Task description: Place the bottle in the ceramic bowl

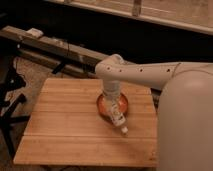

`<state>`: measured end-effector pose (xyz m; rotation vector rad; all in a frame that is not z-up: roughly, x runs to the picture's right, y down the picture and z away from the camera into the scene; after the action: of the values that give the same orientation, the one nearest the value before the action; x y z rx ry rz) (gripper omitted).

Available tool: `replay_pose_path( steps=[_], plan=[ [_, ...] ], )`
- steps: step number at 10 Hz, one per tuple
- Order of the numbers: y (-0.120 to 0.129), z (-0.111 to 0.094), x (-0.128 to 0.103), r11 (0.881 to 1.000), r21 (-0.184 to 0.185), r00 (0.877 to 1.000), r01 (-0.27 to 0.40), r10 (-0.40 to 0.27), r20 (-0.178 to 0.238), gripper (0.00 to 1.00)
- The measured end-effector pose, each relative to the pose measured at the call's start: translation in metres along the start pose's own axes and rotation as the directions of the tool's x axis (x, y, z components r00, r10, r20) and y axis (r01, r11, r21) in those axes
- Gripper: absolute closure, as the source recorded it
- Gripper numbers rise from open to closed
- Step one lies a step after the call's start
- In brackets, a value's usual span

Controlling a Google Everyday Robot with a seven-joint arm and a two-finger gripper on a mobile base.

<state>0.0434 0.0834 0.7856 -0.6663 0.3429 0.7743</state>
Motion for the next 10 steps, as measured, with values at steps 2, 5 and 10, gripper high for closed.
replay_pose_path(
  steps=[2, 5, 10],
  plan=[
    [-0.015, -0.009, -0.009, 1.000, 0.011, 0.999, -0.022, 0.021, 0.036, 1.00],
    [-0.025, -0.020, -0.021, 0.999, 0.027, 0.996, -0.037, 0.035, 0.086, 1.00],
    [-0.039, -0.037, -0.029, 0.995, 0.070, 0.989, -0.065, 0.054, 0.137, 1.00]
  ],
)
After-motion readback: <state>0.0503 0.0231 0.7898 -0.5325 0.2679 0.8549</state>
